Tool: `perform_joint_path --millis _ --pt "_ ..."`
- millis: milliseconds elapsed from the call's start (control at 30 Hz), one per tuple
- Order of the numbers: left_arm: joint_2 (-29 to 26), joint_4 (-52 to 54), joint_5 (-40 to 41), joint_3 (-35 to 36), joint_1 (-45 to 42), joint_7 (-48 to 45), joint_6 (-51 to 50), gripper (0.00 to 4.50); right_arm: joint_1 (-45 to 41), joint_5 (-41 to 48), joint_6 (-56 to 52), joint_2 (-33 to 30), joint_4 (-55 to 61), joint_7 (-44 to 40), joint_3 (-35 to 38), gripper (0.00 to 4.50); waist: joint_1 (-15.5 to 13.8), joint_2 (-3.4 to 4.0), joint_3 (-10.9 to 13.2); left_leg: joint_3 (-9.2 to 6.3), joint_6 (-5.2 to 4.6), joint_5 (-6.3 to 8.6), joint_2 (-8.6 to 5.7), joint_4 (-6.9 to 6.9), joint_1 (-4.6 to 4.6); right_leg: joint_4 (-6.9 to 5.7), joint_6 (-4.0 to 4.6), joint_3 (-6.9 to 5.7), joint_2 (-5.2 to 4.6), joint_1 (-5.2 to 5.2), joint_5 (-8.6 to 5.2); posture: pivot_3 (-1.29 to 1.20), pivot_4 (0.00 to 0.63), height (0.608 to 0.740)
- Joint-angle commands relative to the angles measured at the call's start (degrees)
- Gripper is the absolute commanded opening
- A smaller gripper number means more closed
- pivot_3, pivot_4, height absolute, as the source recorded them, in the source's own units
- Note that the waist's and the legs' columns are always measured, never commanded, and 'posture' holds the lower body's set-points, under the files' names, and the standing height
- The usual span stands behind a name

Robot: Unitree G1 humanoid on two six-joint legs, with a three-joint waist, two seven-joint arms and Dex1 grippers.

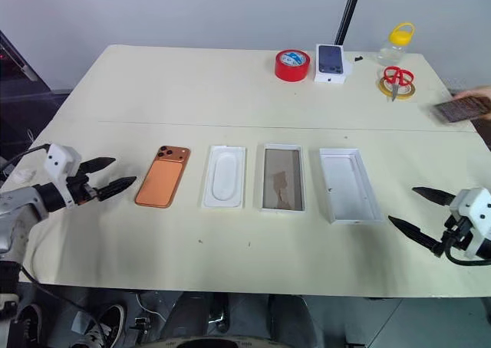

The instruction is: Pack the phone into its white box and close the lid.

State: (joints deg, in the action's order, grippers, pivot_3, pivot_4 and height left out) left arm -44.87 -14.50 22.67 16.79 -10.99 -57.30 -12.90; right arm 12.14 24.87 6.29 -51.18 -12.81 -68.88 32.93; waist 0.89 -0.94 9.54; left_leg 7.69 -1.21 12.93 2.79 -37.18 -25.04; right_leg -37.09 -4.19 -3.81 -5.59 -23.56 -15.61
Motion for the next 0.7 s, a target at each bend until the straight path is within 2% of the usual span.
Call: perform_joint_path --millis 33,300,700 --pt "-1.1 2.1 0.1 1.7 0.1 -0.1 2.2 4.5 -0.2 0.2 1.0 -1.7 -0.1 -0.1 2.4 4.48 0.0 0.0 0.0 0.0 0.0 0.0 0.0 0.0 0.0 0.0 0.0 0.0 -0.01 0.0 0.0 0.0 0.15 0.733" --pt "-1.4 1.1 -0.3 1.2 -1.5 0.1 2.9 4.5 -2.9 -1.0 0.7 -1.1 0.5 1.2 -0.1 4.48 0.0 0.02 0.0 0.0 0.01 0.01 -0.01 0.05 0.0 0.05 0.02 0.01 -0.03 -0.05 -0.01 0.0 0.15 0.733" --pt "-2.4 -4.5 -1.3 0.2 -8.2 -2.2 5.6 4.5 -2.5 -0.5 -2.3 0.4 6.6 3.4 -1.9 4.48 0.0 0.02 0.0 0.01 0.01 0.0 -0.02 0.06 0.0 0.05 0.02 0.01 -0.04 -0.03 0.0 0.0 0.15 0.733"
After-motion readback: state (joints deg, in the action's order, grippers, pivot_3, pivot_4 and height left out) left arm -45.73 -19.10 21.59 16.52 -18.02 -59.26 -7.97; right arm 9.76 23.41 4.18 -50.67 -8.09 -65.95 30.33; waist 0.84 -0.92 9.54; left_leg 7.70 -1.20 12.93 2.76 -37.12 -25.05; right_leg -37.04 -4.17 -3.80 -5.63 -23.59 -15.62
